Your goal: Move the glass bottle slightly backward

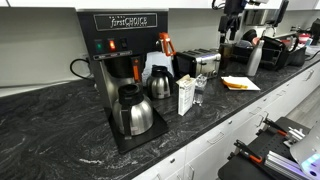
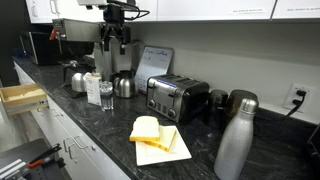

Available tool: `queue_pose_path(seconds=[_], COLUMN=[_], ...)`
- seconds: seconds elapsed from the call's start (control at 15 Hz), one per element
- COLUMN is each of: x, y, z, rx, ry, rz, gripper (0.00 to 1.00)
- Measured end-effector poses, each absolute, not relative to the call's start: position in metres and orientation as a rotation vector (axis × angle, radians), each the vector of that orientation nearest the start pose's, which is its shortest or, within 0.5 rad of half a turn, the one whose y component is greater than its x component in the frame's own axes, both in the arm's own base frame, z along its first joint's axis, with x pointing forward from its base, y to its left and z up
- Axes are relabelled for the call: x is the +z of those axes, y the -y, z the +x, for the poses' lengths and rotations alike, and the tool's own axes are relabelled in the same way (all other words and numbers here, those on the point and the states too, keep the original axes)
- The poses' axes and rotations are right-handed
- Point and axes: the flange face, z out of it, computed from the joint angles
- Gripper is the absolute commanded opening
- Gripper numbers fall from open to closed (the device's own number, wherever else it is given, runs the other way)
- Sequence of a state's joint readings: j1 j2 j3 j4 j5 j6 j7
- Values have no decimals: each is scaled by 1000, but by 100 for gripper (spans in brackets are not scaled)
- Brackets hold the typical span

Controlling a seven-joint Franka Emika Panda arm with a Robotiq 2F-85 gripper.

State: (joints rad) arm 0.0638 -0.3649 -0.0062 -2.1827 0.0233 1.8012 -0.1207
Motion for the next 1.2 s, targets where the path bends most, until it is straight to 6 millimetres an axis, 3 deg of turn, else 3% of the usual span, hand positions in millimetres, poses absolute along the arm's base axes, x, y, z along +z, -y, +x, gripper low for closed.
queue_pose_path(seconds=[0.53,0.93,1.2], x=[533,519,497], y=[-33,-74,-88], z=[450,455,462], rx=[24,-44,-111], ry=[280,406,447], rz=[-3106,-3109,-3105], gripper=[100,100,100])
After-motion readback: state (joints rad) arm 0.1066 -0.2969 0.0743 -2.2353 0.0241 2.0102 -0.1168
